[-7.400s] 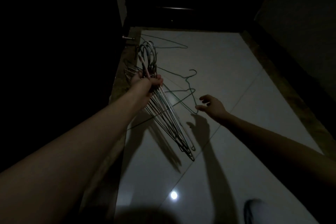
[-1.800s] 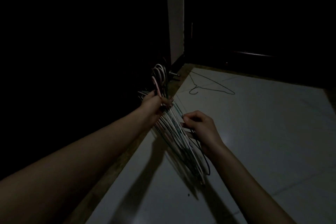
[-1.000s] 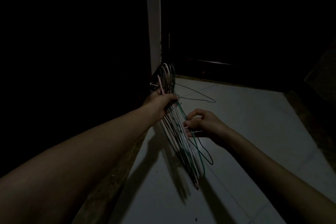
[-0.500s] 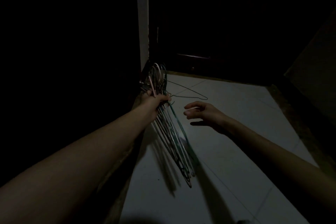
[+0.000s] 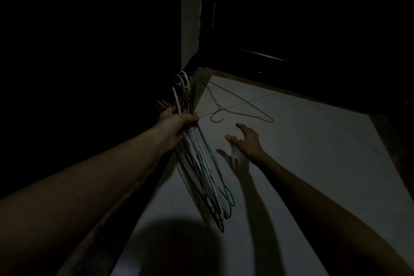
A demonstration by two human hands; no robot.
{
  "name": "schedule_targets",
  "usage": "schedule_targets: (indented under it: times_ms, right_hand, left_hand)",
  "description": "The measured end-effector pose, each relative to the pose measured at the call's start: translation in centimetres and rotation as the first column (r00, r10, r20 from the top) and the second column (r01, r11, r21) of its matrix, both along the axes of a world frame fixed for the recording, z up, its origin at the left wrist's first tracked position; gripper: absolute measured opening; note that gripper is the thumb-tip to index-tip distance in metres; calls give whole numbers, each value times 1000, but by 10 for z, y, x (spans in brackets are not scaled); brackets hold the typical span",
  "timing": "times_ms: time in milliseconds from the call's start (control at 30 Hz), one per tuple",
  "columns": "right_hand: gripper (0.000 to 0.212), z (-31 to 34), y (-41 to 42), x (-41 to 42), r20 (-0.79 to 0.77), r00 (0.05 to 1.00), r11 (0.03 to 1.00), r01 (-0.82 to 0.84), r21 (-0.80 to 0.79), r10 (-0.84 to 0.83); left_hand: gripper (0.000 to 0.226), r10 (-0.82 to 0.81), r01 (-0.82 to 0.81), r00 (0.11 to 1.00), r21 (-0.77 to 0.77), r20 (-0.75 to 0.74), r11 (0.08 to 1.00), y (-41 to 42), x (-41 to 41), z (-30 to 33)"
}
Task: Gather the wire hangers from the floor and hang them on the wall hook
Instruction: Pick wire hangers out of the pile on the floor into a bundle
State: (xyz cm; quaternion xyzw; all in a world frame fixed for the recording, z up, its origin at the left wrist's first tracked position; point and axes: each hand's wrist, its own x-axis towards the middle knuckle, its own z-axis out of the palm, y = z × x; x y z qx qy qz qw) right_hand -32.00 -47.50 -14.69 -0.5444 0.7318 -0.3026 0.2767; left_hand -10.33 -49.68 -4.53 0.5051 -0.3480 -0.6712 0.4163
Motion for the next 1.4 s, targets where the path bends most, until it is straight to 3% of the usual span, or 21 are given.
schedule_targets:
  times_ms: [267,700,900,1100,1267,1333,1400]
  right_hand:
    - [81,-50,-63,-15,-261,959,985,-72,157,112]
    - [82,-66,-112,-11,-319,908,941,-179,286,270]
    - [59,-68,-97,-7,-288,939,975,-145,169,190]
    - [20,-65,-62,6,-213,976,987,-15,157,49]
    - [12,-24,-42,13,-28,1000,1000,-4,-23,3]
    - [4,-1,-39,14,-60,998,992,-41,-120,34]
    - [12,18,-37,14,-47,997,984,-68,-167,61]
  left_hand:
    - [58,37,-34,999,-70,34,997,-20,-19,-14]
    - [57,46,-44,998,-54,52,998,-36,-23,-30]
    - [57,58,-55,997,-63,49,996,-28,-17,-29]
    - [57,52,-49,998,-64,36,997,-7,-10,-29]
    - [57,68,-66,997,-49,27,997,12,-7,-25]
    - [57,69,-69,998,-51,-4,996,18,-4,-20]
    - [57,81,-83,996,-55,-43,995,23,-1,-15]
